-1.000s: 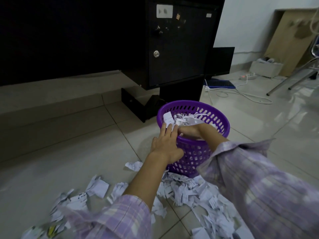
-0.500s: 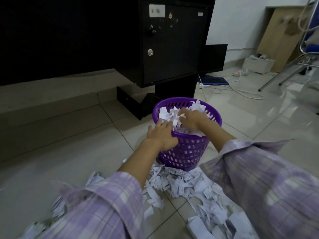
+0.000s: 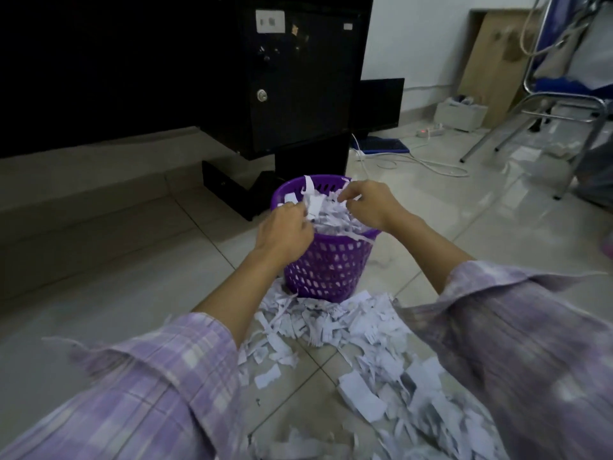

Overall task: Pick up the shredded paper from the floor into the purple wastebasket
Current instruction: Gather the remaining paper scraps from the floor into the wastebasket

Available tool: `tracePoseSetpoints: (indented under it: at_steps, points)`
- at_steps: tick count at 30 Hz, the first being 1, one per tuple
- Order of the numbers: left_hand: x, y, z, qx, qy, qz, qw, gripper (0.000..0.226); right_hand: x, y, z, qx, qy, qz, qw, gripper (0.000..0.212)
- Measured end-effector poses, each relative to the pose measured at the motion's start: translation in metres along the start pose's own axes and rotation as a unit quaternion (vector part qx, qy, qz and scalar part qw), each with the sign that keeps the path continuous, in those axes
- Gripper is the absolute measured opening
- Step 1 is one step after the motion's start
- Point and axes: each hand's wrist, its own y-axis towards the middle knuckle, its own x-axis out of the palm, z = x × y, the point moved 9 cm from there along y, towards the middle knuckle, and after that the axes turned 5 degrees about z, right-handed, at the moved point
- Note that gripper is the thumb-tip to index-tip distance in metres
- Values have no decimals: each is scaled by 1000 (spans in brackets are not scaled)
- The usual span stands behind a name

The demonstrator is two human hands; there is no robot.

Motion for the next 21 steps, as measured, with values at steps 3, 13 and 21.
tracePoseSetpoints:
  at_steps: [3,13,21]
  points:
    - [9,-26,4,-13,-28,-11,999,26,-4,-37,6,18,23,-10,1000,25]
    - [101,-138,18,-43,-50,-166,984,25,43,-175,102,155,-1,-99,983,24]
    - [189,-217,16,-95,-55,-330,938,53,107,-288,210,343,-108,-186,914,91]
